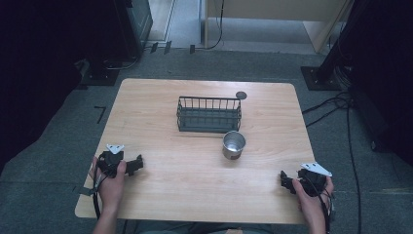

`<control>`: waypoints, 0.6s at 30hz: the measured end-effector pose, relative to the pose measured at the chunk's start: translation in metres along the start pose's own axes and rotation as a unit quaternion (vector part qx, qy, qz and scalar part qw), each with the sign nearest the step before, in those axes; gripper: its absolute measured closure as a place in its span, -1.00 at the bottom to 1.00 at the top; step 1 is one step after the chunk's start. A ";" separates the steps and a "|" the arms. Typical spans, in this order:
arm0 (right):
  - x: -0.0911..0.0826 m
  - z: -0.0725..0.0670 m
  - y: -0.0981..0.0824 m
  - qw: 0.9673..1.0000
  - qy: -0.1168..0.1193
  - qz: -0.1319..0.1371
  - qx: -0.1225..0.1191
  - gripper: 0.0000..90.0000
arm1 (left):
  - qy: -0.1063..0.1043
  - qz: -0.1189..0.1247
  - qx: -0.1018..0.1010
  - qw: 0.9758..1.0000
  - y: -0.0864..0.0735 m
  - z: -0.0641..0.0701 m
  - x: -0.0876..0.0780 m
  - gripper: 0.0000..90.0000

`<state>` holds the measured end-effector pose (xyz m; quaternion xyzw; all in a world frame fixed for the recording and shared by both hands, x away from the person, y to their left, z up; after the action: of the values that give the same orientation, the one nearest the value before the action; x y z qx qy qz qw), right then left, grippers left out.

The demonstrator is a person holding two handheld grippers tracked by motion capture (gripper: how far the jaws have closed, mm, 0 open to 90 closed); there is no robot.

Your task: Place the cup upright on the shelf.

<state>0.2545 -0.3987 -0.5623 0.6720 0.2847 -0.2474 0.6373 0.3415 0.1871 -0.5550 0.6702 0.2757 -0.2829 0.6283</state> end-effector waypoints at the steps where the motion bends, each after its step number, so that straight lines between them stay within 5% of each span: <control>1: 0.000 0.000 0.000 1.000 -0.002 -0.001 0.001 -0.98 | 0.000 0.000 0.000 1.000 0.000 0.000 0.000 -1.00; 7: -0.002 -0.006 0.003 1.000 -0.001 0.004 0.015 -0.88 | 0.000 0.000 0.000 1.000 0.000 0.000 0.000 -1.00; 18: -0.001 -0.038 0.015 0.999 0.034 0.009 -0.011 -0.94 | 0.000 0.000 0.000 1.000 0.000 0.000 0.000 -1.00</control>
<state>0.2627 -0.3611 -0.5486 0.6752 0.3028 -0.2158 0.6371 0.3416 0.1870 -0.5550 0.6702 0.2757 -0.2829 0.6283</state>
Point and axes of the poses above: each handheld gripper's, and its own axes: x roughly forward along the jaws, y roughly out of its top, z roughly to its right, the point moved 5 cm from there along x, roughly forward along the jaws, and after that the axes turned 3 degrees about y, right-handed, at the moved point
